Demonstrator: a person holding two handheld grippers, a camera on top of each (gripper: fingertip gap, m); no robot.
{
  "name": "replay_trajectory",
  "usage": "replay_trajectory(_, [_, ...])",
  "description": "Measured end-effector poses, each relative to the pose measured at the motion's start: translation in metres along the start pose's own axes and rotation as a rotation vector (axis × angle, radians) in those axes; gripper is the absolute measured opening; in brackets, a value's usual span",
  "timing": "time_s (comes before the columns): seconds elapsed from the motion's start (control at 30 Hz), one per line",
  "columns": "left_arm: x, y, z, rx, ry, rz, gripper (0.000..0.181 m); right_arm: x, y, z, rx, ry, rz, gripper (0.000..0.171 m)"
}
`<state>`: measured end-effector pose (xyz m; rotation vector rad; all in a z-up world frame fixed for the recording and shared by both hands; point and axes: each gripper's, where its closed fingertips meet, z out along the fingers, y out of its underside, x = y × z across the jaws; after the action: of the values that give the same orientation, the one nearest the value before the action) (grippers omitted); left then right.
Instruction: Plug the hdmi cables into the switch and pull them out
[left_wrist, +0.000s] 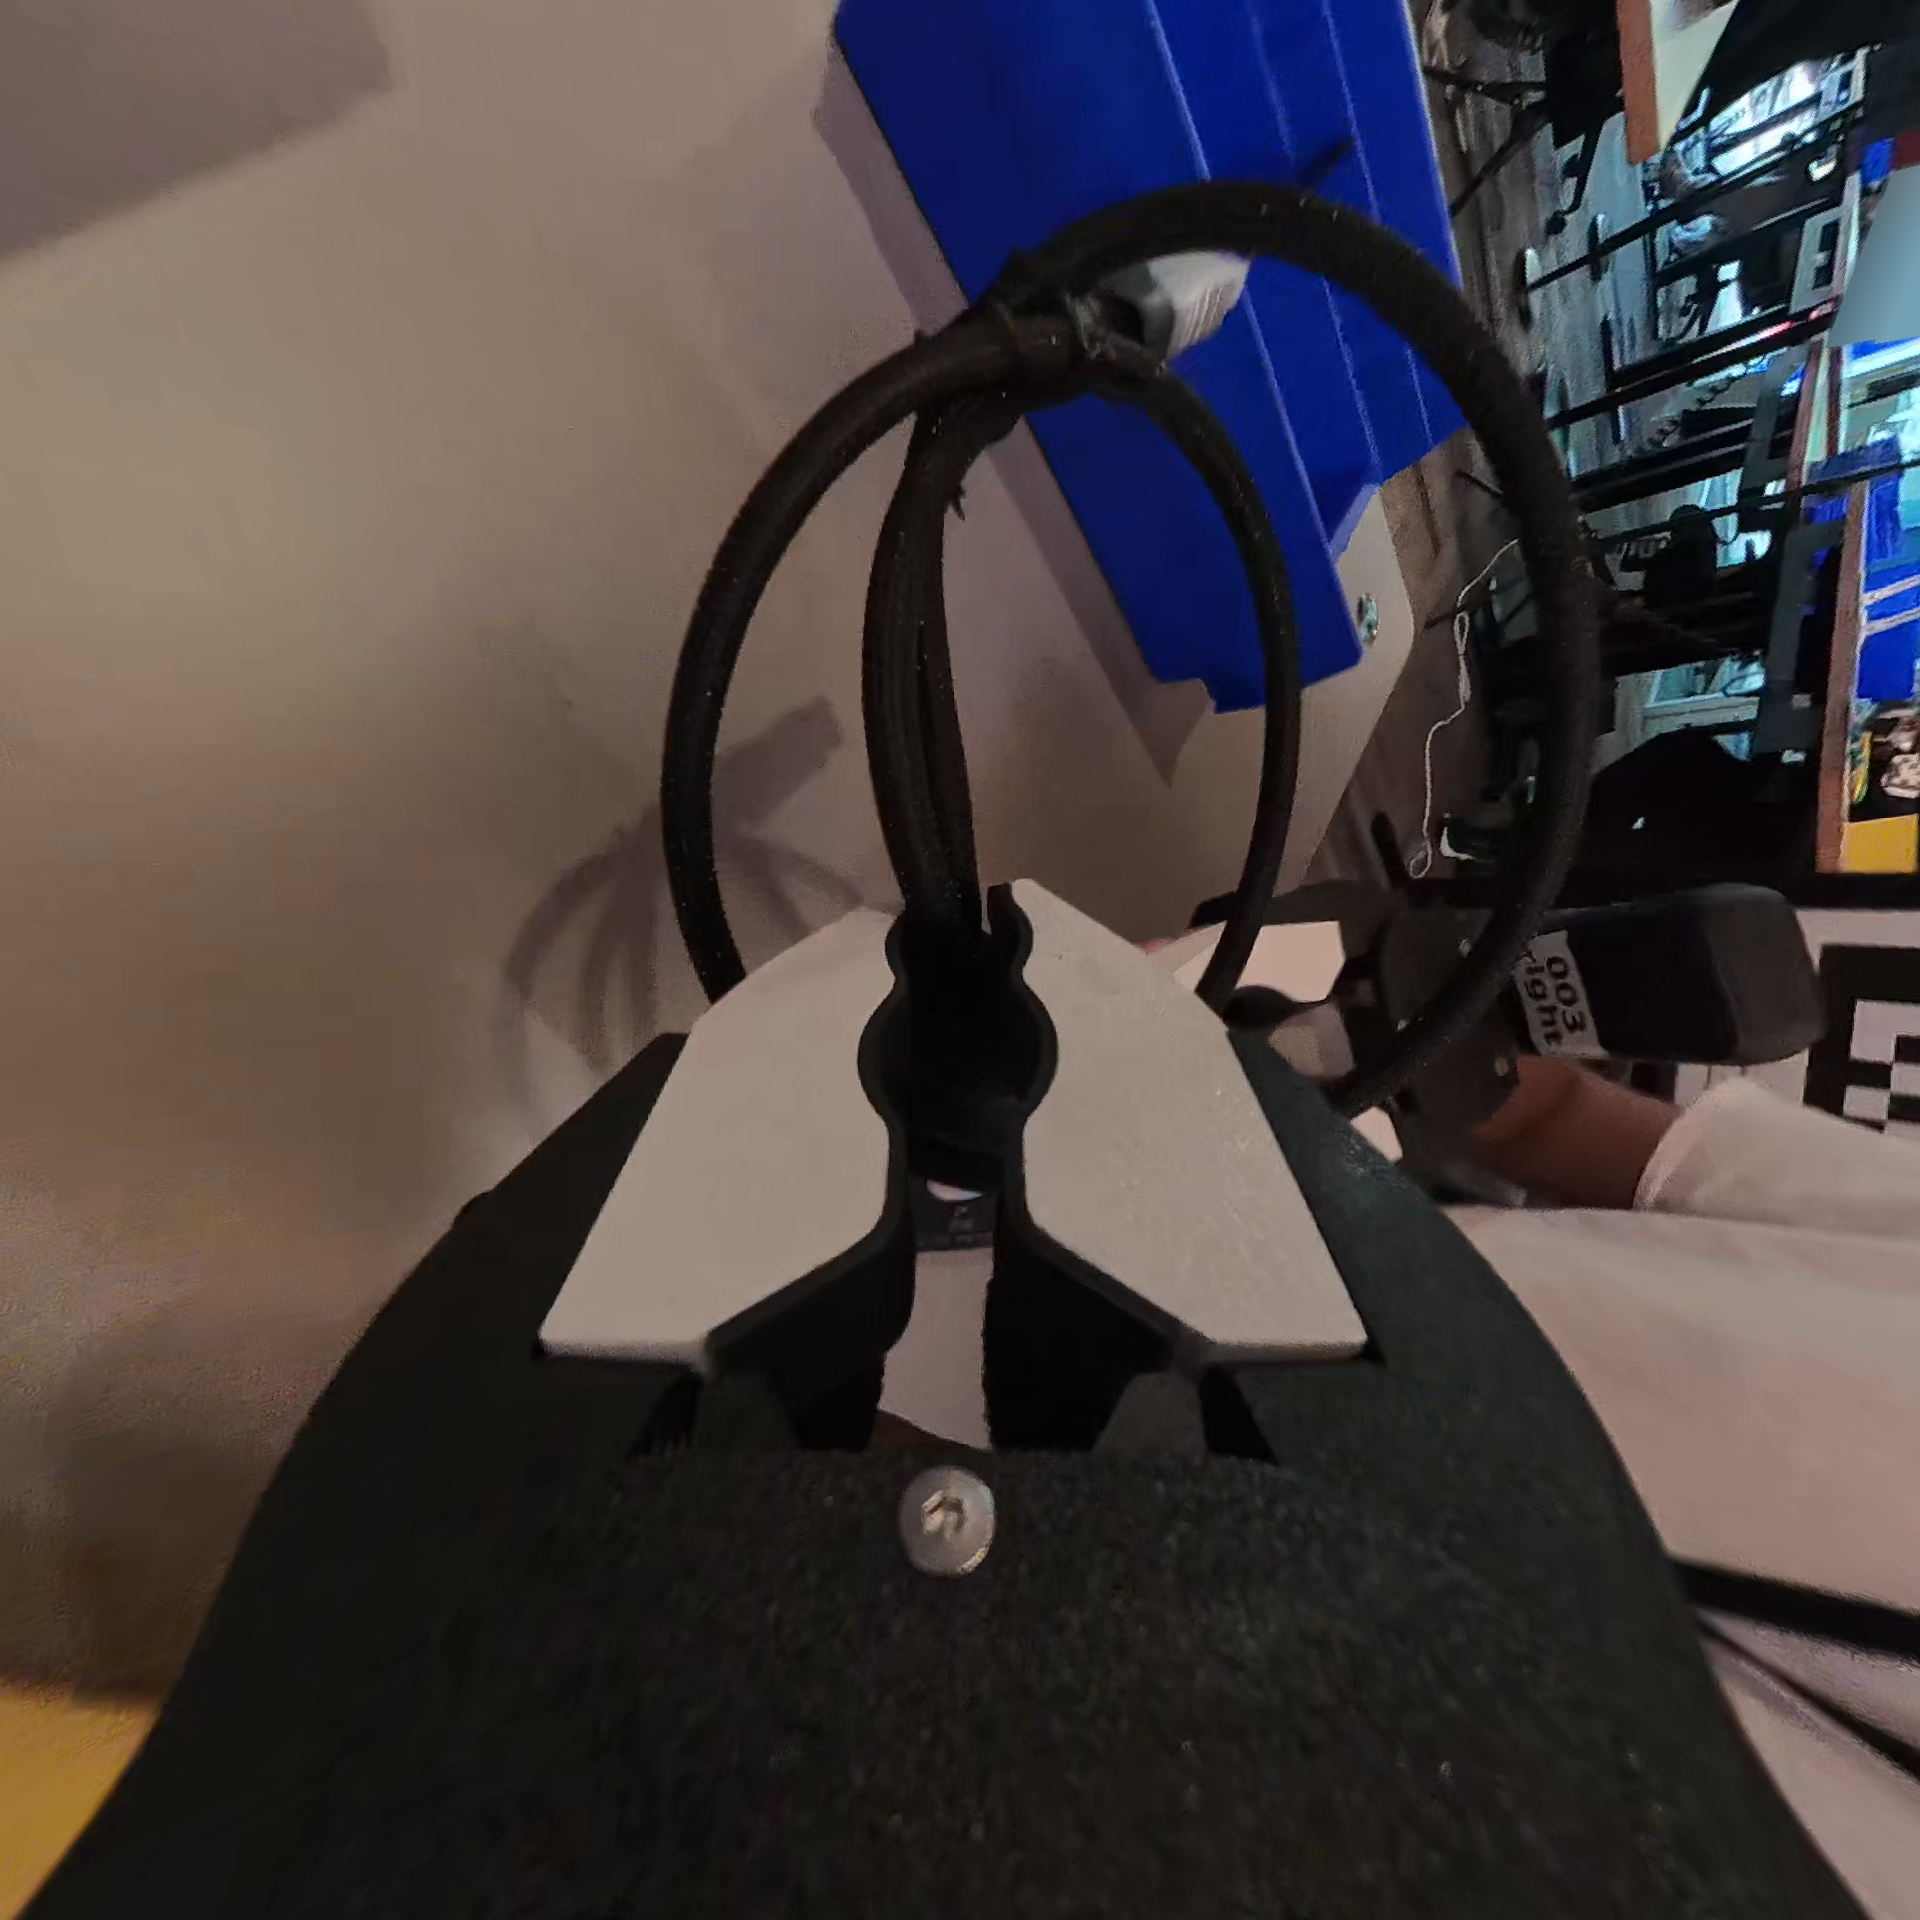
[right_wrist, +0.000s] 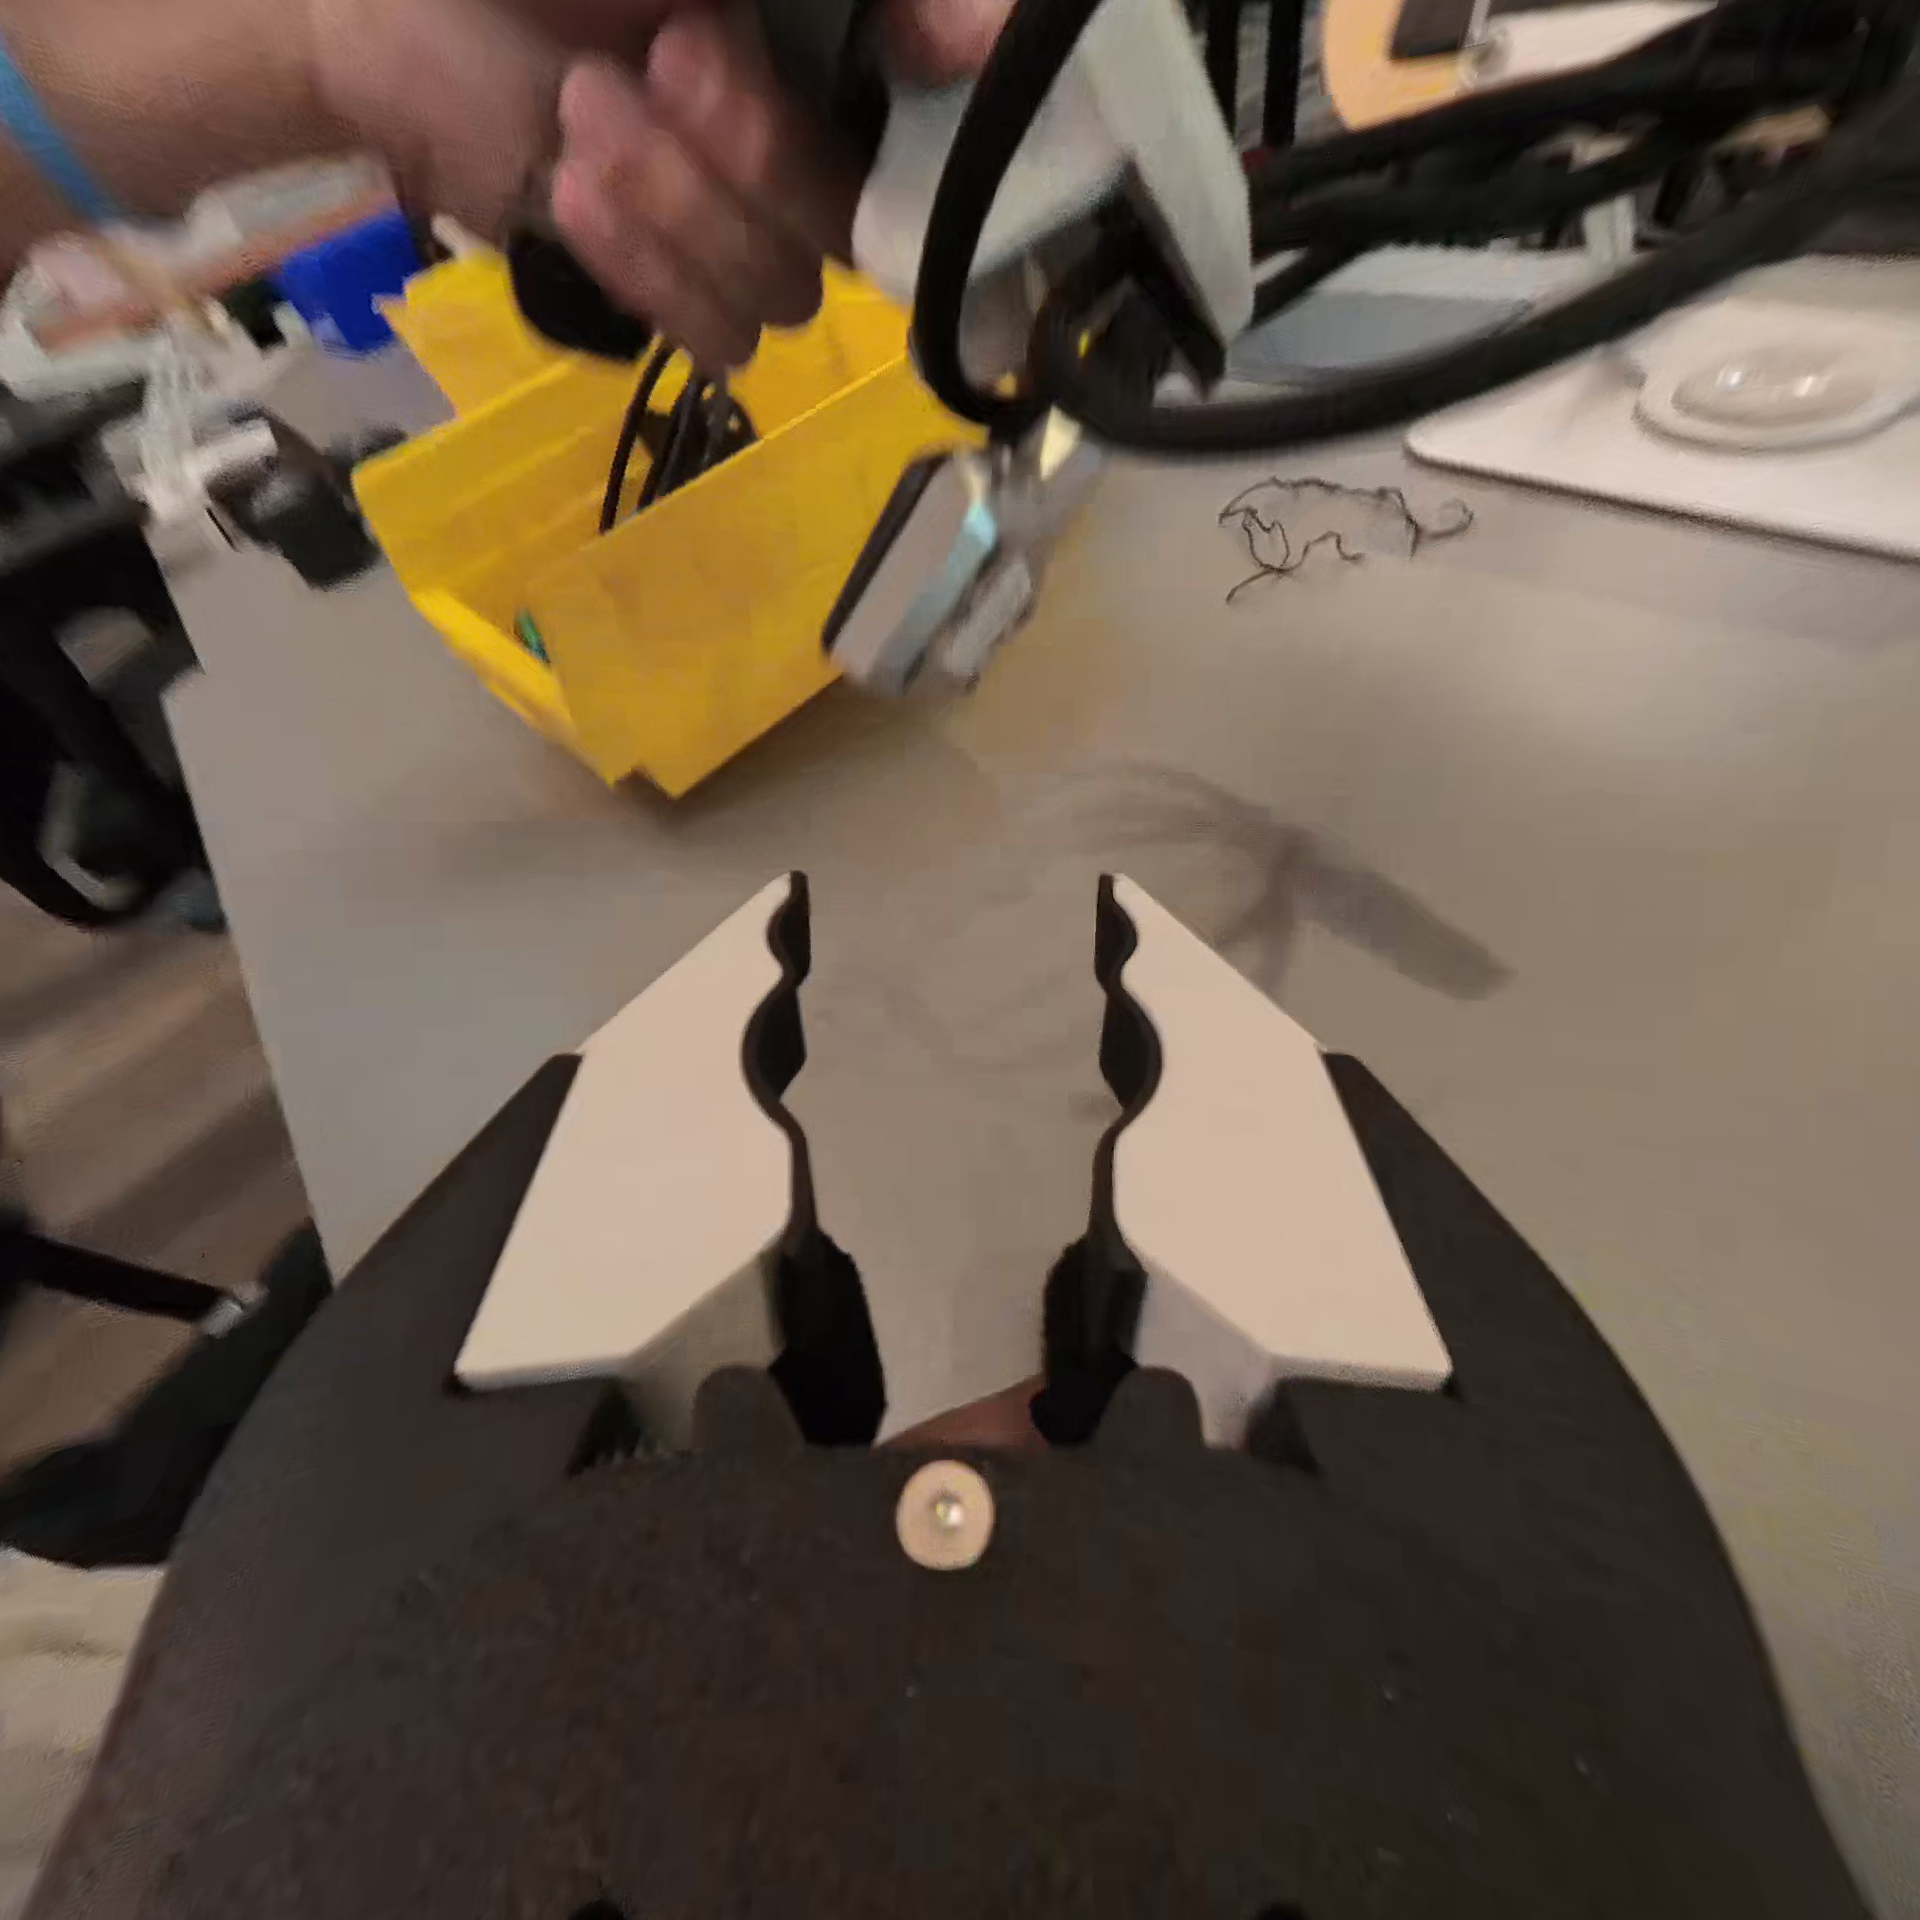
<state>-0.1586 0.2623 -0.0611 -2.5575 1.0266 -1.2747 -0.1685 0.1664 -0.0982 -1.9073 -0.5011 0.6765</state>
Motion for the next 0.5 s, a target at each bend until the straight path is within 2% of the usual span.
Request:
replay_trajectory(0.17, [0.011, -0.002, 0.049, 0.019, -0.017, -0.020, 0.012, 0.019, -0.011, 0.009, 0.060, -0.021, 0.309, 0.058])
replay_trajectory(0.23, [0.019, -0.003, 0.056, 0.035, -0.006, -0.024, 0.012, 0.026, -0.003, 0.010, 0.035, -0.032, 0.405, 0.042])
replay_trajectory(0.27, [0.022, -0.004, 0.057, 0.050, -0.008, -0.023, 0.012, 0.031, 0.001, 0.010, 0.023, -0.022, 0.429, 0.028])
replay_trajectory(0.37, [0.039, -0.007, 0.051, 0.102, 0.043, 0.080, 0.014, 0.036, -0.002, 0.001, 0.072, -0.049, 0.496, 0.025])
replay_trajectory(0.5, [0.050, -0.008, 0.018, 0.273, 0.103, 0.211, 0.045, 0.036, -0.005, -0.007, 0.101, -0.121, 0.585, 0.022])
